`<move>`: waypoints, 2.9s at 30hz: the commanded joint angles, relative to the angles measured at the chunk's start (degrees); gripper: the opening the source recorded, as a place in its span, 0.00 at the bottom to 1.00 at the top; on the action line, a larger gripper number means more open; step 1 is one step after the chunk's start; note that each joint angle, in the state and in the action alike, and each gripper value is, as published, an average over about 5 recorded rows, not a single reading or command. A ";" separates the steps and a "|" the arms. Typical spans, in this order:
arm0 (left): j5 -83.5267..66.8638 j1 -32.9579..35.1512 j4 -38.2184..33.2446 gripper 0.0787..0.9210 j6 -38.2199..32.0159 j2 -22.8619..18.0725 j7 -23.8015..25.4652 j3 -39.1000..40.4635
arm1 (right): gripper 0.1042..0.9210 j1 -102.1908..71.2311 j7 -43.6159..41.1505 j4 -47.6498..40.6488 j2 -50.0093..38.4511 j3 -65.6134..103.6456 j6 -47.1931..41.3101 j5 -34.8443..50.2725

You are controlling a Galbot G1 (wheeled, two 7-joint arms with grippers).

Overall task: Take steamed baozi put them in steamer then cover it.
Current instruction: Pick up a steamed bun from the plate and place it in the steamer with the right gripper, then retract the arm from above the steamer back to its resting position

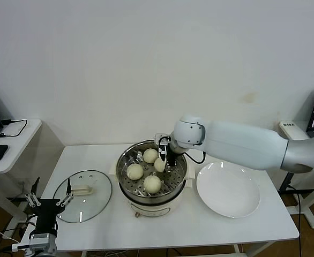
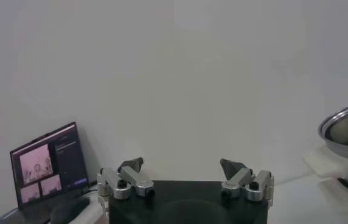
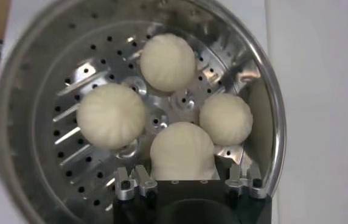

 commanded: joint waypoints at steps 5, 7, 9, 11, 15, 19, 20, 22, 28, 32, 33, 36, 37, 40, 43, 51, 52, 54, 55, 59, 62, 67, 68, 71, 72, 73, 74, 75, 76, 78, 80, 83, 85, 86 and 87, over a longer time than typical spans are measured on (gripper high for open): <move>0.05 0.02 0.05 0.88 -0.03 -0.22 0.00 -0.03 | 0.69 -1.48 0.72 -1.51 0.89 -0.46 -0.76 -1.92; 0.05 0.07 0.02 0.88 -0.03 -0.23 0.00 -0.08 | 0.74 -1.39 0.43 -1.13 0.37 -0.10 -0.75 -2.28; 0.05 0.10 0.00 0.88 -0.03 -0.23 0.01 -0.16 | 0.80 -0.91 0.03 -0.47 -0.44 0.28 -0.74 -2.45; 0.04 0.06 0.02 0.88 -0.02 -0.21 0.03 -0.21 | 0.85 -0.23 -0.42 0.84 -1.78 1.08 -0.71 -2.29; 0.02 -0.18 0.18 0.88 0.00 -0.13 0.12 -0.04 | 0.88 0.67 -0.73 5.23 -5.70 3.49 -0.68 -1.48; -0.04 -0.58 0.52 0.88 0.01 -0.11 0.20 0.41 | 0.88 0.04 1.64 11.57 -11.90 6.45 -0.62 -0.89; -0.06 -0.67 0.66 0.88 -0.01 -0.11 0.22 0.51 | 0.88 -0.59 3.45 13.17 -13.80 7.51 -0.60 -0.51; -0.12 -0.82 0.99 0.88 -0.16 -0.08 0.23 0.62 | 0.88 -2.82 8.96 16.02 -17.68 10.11 -0.20 1.40; -0.03 -1.23 2.45 0.88 -1.04 -0.13 0.23 0.72 | 0.88 -20.74 33.41 23.12 -29.74 25.51 10.25 13.96; 0.54 -1.27 3.34 0.88 -1.45 -0.27 0.16 0.79 | 0.88 -43.55 39.96 25.51 -33.63 44.76 20.88 12.65; 0.74 -1.28 3.58 0.88 -1.57 -0.31 0.13 0.83 | 0.88 -49.99 40.63 25.78 -33.60 50.86 23.37 11.11; 1.43 -1.35 4.30 0.88 -2.03 -0.35 0.03 1.08 | 0.88 -67.88 40.98 25.37 -30.69 67.26 30.64 5.32; 1.73 -1.39 4.57 0.88 -2.22 -0.37 -0.01 1.19 | 0.88 -72.99 40.73 24.77 -28.55 72.18 33.48 2.90; 2.65 -1.53 5.50 0.88 -2.72 -0.42 -0.14 1.68 | 0.88 -84.45 38.84 21.83 -19.83 84.52 42.51 -5.00; 4.69 -1.79 6.72 0.88 -3.10 -0.52 -0.17 2.33 | 0.88 -91.78 35.96 18.46 -10.67 93.98 50.07 -10.98; 28.42 -3.47 13.85 0.88 -4.34 0.31 1.60 2.26 | 0.88 -103.08 30.65 15.73 7.81 109.23 57.99 -13.71; 31.32 -3.64 14.73 0.88 -4.31 0.68 2.27 2.06 | 0.88 -103.96 30.43 15.89 9.32 110.53 57.63 -13.69; 38.63 -3.75 16.57 0.88 -4.40 1.67 3.60 1.51 | 0.88 -105.73 30.37 16.09 11.88 112.61 56.77 -14.20; 42.99 -3.74 17.63 0.88 -4.70 2.21 3.93 1.16 | 0.88 -106.52 30.49 16.07 13.02 113.62 56.37 -14.74; 62.05 -3.89 23.45 0.88 -7.13 4.05 3.47 -0.80 | 0.88 -109.73 31.48 15.42 16.52 117.07 55.79 -16.70; 70.27 -4.38 27.87 0.88 -7.22 5.33 3.33 -0.94 | 0.88 -111.65 32.05 15.11 18.14 118.67 55.46 -17.07; 75.59 -6.74 32.50 0.88 -6.59 6.02 2.89 0.89 | 0.88 -112.58 33.08 14.29 20.15 119.92 54.90 -18.01; 75.90 -7.39 33.19 0.88 -6.35 6.08 2.92 1.48 | 0.88 -112.55 33.22 14.05 20.44 119.93 55.02 -18.44; 76.43 -9.71 34.91 0.88 -5.91 6.17 3.06 2.98 | 0.88 -112.64 33.47 13.83 21.15 119.84 55.37 -19.38; 76.50 -10.59 35.46 0.88 -5.88 6.18 2.98 3.25 | 0.88 -112.78 33.52 13.95 21.33 119.85 55.44 -19.52; 76.48 -11.54 36.00 0.88 -5.89 6.22 2.92 3.42 | 0.88 -112.99 33.56 14.19 21.46 119.87 55.45 -19.53; 76.34 -12.40 36.51 0.88 -5.90 6.31 2.86 3.54 | 0.88 -113.23 33.58 14.47 21.55 119.92 55.44 -19.53; 76.12 -13.21 36.95 0.88 -5.90 6.45 2.77 3.64 | 0.88 -113.49 33.60 14.77 21.62 119.97 55.44 -19.52; 75.87 -14.00 37.32 0.88 -5.91 6.62 2.70 3.73 | 0.88 -113.78 33.62 15.10 21.69 120.02 55.42 -19.52; 75.32 -15.21 37.77 0.88 -5.91 6.99 2.64 3.90 | 0.88 -114.28 33.65 15.66 21.88 120.15 55.39 -19.54; 74.81 -16.19 37.95 0.88 -5.91 7.32 2.59 4.10 | 0.88 -114.66 33.70 16.06 22.22 120.30 55.38 -19.57; 74.18 -17.21 38.20 0.88 -5.94 7.60 2.60 4.54 | 0.88 -115.07 33.77 16.36 22.90 120.56 55.51 -19.85; 73.90 -17.80 38.53 0.88 -5.97 7.66 2.63 4.90 | 0.88 -115.34 33.80 16.48 23.27 120.65 55.66 -20.13; 73.78 -18.08 38.73 0.88 -5.98 7.66 2.63 5.08 | 0.88 -115.46 33.82 16.51 23.38 120.67 55.73 -20.23; 73.67 -18.40 38.98 0.88 -6.02 7.66 2.65 5.25 | 0.88 -115.57 33.84 16.53 23.49 120.70 55.79 -20.31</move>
